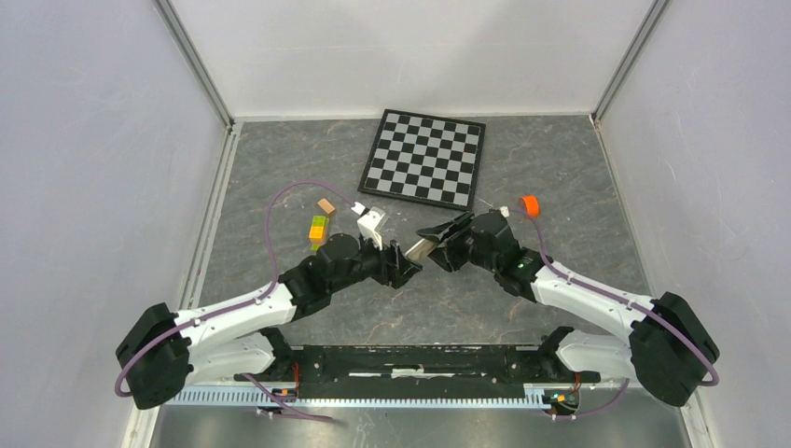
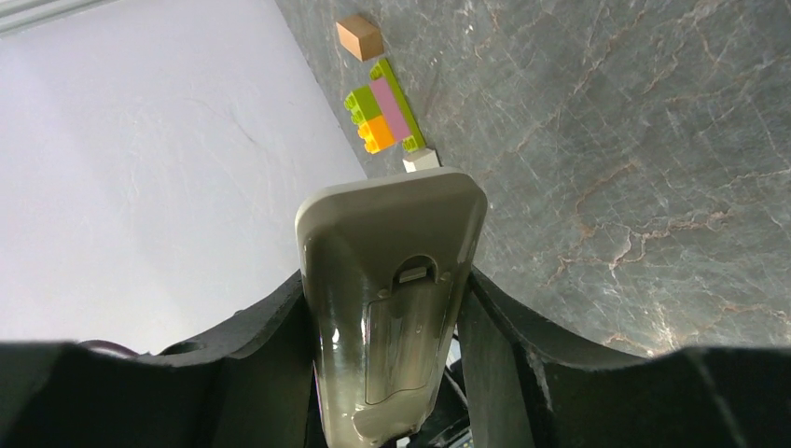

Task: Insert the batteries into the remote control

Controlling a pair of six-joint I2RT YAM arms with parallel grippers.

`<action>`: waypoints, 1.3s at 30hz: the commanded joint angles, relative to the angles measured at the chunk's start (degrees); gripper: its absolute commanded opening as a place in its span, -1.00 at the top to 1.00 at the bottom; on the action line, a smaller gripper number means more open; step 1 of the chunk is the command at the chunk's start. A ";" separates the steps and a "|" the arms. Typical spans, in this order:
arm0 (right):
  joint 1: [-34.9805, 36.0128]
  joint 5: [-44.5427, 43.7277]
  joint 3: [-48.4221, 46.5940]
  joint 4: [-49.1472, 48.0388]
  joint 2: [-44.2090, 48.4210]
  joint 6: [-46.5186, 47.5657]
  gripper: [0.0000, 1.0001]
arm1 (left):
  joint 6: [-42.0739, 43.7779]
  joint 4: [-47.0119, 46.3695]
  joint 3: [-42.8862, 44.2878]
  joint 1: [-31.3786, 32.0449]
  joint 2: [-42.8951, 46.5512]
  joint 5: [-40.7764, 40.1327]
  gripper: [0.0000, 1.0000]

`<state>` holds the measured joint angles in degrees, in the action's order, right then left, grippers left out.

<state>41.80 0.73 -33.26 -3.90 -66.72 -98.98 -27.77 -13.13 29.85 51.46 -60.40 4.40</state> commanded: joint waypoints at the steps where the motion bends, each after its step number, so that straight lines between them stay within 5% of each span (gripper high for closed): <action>1: 0.90 1.90 -0.50 -2.87 -1.31 -2.51 0.67 | -1.37 -5.90 -1.62 1.14 0.04 -9.31 -0.42; 10: 2.30 2.46 -1.07 -3.60 -4.06 -3.18 0.65 | -1.83 -5.42 -2.34 1.36 -0.37 -13.19 -0.48; 16: 2.93 3.79 -1.51 -4.98 -5.59 -3.10 0.56 | -2.77 -5.02 -2.13 1.36 -1.70 -13.11 0.10; 20: 2.96 4.54 -1.17 -5.80 -6.22 -1.19 0.10 | -3.44 -4.30 -1.59 1.33 -2.47 -12.67 0.91; 25: 2.85 2.78 1.14 -5.13 -4.27 6.82 -0.62 | -5.32 0.76 0.31 1.02 -1.74 -10.84 0.96; 29: 2.50 -1.87 1.71 -0.61 -0.13 20.27 -0.88 | -7.07 7.75 2.70 -0.48 -1.35 -5.64 0.96; 33: 1.84 -3.75 4.37 -0.21 4.99 38.24 -0.87 | -9.00 12.72 4.73 -3.03 -1.19 6.61 0.96; 39: 1.69 2.81 8.40 -1.66 14.09 58.34 -0.48 | -10.23 20.05 8.35 -5.18 -3.96 20.60 0.96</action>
<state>43.59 -0.47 -27.20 -3.97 -57.56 -59.70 -35.09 2.24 33.98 47.27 -62.74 12.91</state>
